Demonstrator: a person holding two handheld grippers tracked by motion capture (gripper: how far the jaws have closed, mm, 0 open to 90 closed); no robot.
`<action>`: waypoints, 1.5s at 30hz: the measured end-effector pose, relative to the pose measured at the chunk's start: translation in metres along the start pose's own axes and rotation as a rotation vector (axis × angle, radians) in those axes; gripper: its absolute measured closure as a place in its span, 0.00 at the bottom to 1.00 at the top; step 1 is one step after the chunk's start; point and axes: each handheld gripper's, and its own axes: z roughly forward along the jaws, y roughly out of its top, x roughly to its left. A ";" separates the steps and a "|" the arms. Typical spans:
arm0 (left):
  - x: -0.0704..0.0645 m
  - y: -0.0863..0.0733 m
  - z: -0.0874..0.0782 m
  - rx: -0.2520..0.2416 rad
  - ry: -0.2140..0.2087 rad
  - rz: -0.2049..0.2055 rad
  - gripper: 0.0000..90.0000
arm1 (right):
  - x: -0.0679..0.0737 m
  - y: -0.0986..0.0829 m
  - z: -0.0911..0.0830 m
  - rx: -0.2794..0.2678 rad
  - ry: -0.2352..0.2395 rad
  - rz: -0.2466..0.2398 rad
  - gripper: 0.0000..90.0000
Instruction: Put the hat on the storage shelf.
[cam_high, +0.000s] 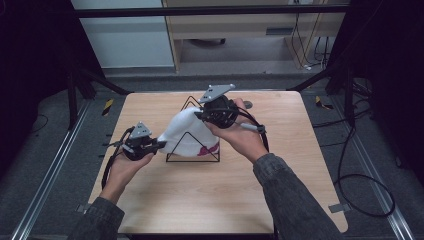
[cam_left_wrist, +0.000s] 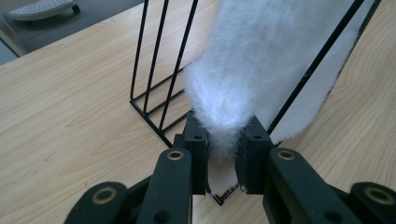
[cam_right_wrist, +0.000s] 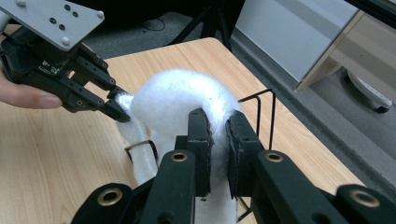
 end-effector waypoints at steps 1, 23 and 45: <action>0.000 -0.001 0.000 0.002 -0.001 0.001 0.85 | 0.000 0.000 0.001 0.000 0.000 0.000 0.91; 0.001 -0.012 0.010 0.047 -0.017 0.012 0.85 | 0.007 -0.008 0.010 0.027 0.028 0.008 0.90; 0.007 -0.024 0.020 0.095 -0.024 -0.013 0.84 | 0.018 -0.010 0.026 0.063 0.050 0.000 0.90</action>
